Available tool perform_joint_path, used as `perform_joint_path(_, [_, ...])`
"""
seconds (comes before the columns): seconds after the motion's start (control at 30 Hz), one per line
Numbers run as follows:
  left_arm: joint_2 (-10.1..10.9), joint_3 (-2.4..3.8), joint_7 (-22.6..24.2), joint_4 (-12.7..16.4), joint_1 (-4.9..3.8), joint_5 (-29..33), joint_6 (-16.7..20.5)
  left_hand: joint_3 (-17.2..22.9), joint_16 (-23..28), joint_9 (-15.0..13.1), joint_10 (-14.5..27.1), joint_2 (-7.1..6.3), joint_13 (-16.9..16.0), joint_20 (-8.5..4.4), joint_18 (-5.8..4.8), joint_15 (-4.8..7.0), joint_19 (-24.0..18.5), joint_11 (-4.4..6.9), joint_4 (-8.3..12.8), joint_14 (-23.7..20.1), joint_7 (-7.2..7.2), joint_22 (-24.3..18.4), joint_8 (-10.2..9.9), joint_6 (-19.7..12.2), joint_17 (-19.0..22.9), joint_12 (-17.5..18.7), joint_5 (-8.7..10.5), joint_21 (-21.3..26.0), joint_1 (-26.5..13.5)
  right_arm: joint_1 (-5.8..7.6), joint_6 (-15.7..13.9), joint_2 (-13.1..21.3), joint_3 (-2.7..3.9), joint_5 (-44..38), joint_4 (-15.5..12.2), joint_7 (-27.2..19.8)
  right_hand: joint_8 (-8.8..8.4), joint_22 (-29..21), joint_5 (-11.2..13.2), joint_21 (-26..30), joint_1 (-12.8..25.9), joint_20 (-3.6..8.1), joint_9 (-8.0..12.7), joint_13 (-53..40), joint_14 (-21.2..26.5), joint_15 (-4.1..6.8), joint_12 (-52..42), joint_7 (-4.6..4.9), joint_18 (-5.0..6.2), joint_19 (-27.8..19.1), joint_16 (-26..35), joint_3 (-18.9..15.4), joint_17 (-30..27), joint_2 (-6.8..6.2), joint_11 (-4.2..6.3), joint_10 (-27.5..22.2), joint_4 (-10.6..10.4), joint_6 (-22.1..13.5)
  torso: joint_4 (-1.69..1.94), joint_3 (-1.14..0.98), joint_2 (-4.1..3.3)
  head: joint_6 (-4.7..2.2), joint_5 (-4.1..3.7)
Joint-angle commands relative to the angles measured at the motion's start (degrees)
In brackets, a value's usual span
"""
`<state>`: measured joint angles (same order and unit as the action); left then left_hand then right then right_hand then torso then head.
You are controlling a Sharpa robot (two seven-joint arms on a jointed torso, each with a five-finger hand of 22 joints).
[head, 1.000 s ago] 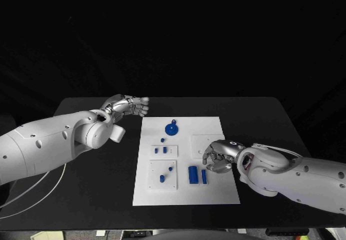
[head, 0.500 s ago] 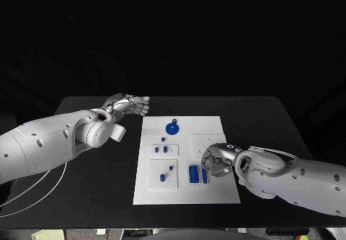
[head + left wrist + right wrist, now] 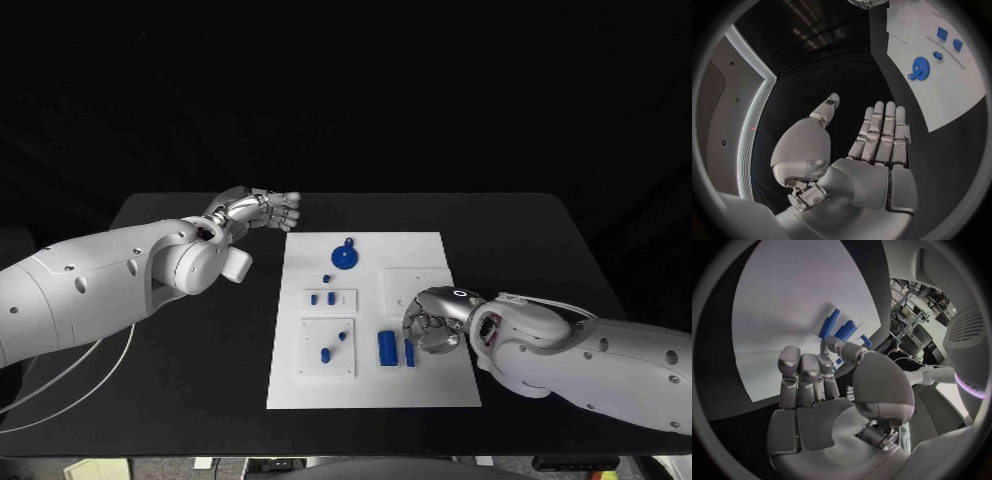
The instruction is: Assemble the parts on the task board
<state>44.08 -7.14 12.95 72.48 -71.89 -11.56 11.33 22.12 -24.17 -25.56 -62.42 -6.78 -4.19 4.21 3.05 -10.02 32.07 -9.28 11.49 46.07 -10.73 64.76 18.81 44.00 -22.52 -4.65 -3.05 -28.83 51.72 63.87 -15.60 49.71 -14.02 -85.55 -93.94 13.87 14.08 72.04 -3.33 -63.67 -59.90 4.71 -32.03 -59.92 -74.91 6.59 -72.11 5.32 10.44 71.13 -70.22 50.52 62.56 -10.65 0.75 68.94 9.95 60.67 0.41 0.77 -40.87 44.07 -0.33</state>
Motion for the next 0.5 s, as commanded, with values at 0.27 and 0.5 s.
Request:
perform_joint_path(0.27, [-0.17,0.04,0.39,0.02,-0.04,-0.16,-0.71,-0.04,-0.23,0.06,-0.38,0.59,0.09,-0.06,0.69,0.14,0.19,0.08,0.41,0.32,-0.27,0.09,0.07,0.02,-0.09,0.29,0.15,0.30,0.20,-0.75,0.55,-0.84,-0.14,-4.16,0.92,-0.18,0.52,0.09,0.47,-0.33,-0.12,-0.27,0.05,-0.22,-0.10,0.53,-0.20,-0.18,4.56,-0.08,0.28,0.75,0.16,0.87,0.43,0.24,0.34,0.84,0.02,-0.01,-0.03,0.17,0.05])
perform_joint_path(0.5, [-0.16,0.04,0.35,-0.04,-0.04,-0.16,-0.75,-0.05,-0.23,0.07,-0.38,0.58,0.09,-0.06,0.68,0.14,0.19,0.08,0.43,0.30,-0.28,0.10,0.06,0.00,-0.09,0.30,0.15,0.32,0.20,-1.49,0.12,-1.55,-0.14,-5.83,1.73,-0.44,0.73,0.10,0.53,-0.40,-0.34,-0.20,0.00,-0.45,-0.11,0.64,-0.34,-0.29,4.56,-0.02,0.25,1.01,0.23,0.77,0.54,0.45,0.55,1.08,0.05,-0.02,-0.05,0.33,0.13])
